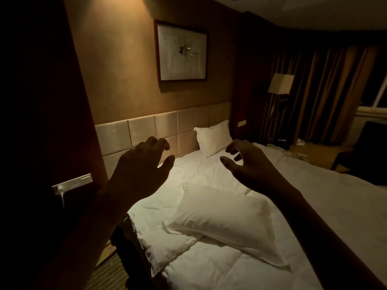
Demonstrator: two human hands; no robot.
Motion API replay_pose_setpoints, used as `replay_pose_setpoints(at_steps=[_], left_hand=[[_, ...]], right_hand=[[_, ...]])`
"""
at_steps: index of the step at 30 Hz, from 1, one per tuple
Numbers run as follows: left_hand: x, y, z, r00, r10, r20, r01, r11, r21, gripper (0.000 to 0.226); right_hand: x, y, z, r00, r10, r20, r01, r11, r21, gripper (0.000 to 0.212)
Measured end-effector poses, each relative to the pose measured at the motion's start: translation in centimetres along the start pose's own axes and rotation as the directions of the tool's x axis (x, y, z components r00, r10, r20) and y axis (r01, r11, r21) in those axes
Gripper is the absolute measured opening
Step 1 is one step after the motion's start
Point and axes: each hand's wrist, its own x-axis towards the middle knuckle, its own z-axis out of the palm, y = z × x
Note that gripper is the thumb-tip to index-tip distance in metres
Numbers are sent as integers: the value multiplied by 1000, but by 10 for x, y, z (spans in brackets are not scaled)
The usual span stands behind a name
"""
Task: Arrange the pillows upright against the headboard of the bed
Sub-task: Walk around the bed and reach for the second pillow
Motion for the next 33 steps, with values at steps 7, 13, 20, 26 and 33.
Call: replay_pose_setpoints(at_steps=[7,13,20,26,33], left_hand=[[50,-10,46,997,77,28,-75,995,-58,37],[96,-28,92,985,168,31,-161,973,-163,36],[153,-71,139,962,268,46,-250,939,-237,36],[206,-119,165,929,368,45,-338,889,-308,43],[234,-149,189,902,428,60,-380,852,-361,47]], right_hand=[[28,26,6,996,86,-18,-87,995,-44,33],[51,49,19,980,191,-48,-195,976,-101,33],[100,45,58,954,277,-115,-292,945,-146,31],[148,30,90,917,354,-185,-384,910,-159,31],[168,20,118,883,411,-226,-452,874,-176,32]])
